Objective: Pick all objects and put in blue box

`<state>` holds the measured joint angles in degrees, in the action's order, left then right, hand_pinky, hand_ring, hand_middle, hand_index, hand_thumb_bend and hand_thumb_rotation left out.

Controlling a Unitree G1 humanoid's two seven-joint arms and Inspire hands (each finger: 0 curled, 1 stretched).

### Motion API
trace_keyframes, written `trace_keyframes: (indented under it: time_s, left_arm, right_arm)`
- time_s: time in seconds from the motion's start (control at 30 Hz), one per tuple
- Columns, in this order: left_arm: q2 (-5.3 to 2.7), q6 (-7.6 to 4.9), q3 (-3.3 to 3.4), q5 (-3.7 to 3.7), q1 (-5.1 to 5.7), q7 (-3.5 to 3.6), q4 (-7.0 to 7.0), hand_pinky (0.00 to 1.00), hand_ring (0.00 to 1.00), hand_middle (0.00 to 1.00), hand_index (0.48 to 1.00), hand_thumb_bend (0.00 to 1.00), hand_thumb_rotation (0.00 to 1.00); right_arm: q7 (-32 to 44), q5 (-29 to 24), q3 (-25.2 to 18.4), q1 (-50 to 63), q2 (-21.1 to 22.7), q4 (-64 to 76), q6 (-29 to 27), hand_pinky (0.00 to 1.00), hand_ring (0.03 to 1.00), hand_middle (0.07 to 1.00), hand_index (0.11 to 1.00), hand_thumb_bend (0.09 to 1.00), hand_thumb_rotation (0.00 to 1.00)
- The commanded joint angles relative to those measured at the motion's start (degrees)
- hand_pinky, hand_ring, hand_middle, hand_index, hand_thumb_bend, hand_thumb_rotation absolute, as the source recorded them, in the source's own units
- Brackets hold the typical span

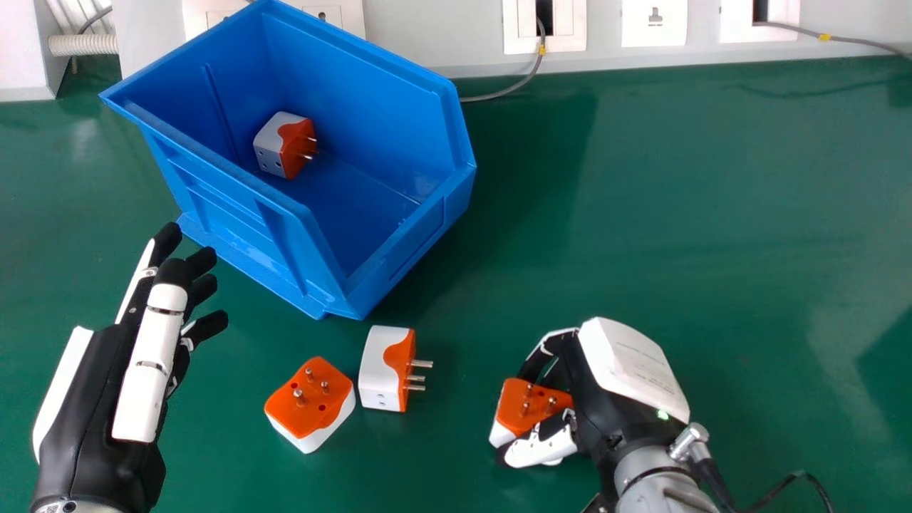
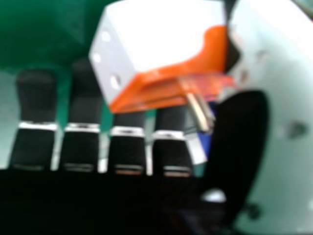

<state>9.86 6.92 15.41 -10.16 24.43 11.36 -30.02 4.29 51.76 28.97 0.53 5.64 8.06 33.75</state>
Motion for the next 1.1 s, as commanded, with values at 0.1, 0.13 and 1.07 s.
trace_keyframes:
  time_s: [0.1,0.13,1.07]
  left_arm:
    - [0.41,-0.39,0.22,-0.78,-0.11,0.26,-1.35,0.90,0.95,0.95,0.994,0.44,1.00]
    - [0.44,-0.34,0.21,-0.79,-0.14,0.26,-1.40,0.90,0.95,0.95,0.994,0.44,1.00]
    - [0.55,-0.40,0.57,-0.94,0.89,0.35,-1.65,0.91,0.95,0.95,0.999,0.43,1.00]
  right_arm:
    - [0.85,0.22,-0.78,0.67,0.26,5.02,0.22,0.31,0.417,0.527,0.540,0.489,0.00]
    - [1.02,0.23,-0.87,0.87,0.22,5.80,0.33,0.31,0.417,0.527,0.540,0.489,0.00]
    - [3.44,2.88,-2.10,-0.43,-2.59,24.72,-1.61,0.30,0.413,0.528,0.546,0.485,0.00]
